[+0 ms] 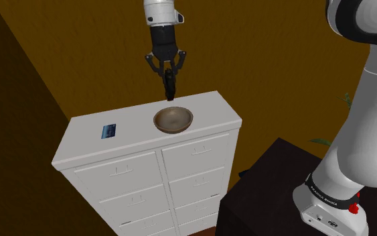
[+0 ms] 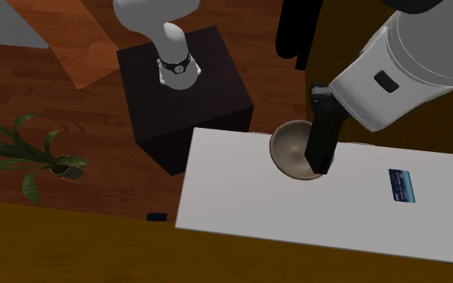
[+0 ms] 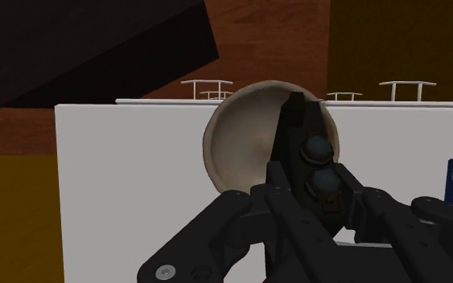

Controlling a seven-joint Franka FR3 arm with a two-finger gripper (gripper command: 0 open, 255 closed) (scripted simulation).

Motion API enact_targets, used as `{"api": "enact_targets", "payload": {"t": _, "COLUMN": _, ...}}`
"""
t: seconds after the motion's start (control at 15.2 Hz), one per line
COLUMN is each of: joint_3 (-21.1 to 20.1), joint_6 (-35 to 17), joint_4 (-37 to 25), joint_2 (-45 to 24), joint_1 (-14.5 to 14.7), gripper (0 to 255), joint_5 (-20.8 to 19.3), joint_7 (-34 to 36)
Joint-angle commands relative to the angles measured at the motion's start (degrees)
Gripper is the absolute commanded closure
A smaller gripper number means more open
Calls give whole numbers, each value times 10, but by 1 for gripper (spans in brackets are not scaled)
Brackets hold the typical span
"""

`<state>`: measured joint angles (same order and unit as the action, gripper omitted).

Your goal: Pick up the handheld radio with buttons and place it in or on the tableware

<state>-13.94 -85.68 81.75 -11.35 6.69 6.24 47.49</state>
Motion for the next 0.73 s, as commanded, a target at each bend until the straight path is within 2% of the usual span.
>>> {"api": "enact_targets", "payload": {"t": 0.0, "joint_3": 0, "joint_6": -16, "joint_4": 19, "joint_2": 3, "joint_1": -1, "gripper": 255, "joint_5": 1, "joint_7": -3}}
{"api": "enact_targets", "payload": {"t": 0.53, "joint_3": 1, "joint_6": -83, "joint_4": 93, "joint_2": 10, "joint_1": -2, "gripper": 255, "joint_5": 2, "joint_7": -12}}
{"api": "enact_targets", "payload": {"t": 0.66, "joint_3": 1, "joint_6": -83, "joint_4": 93, "joint_2": 10, "joint_1": -2, "gripper": 255, "joint_5": 2, "joint_7": -12}}
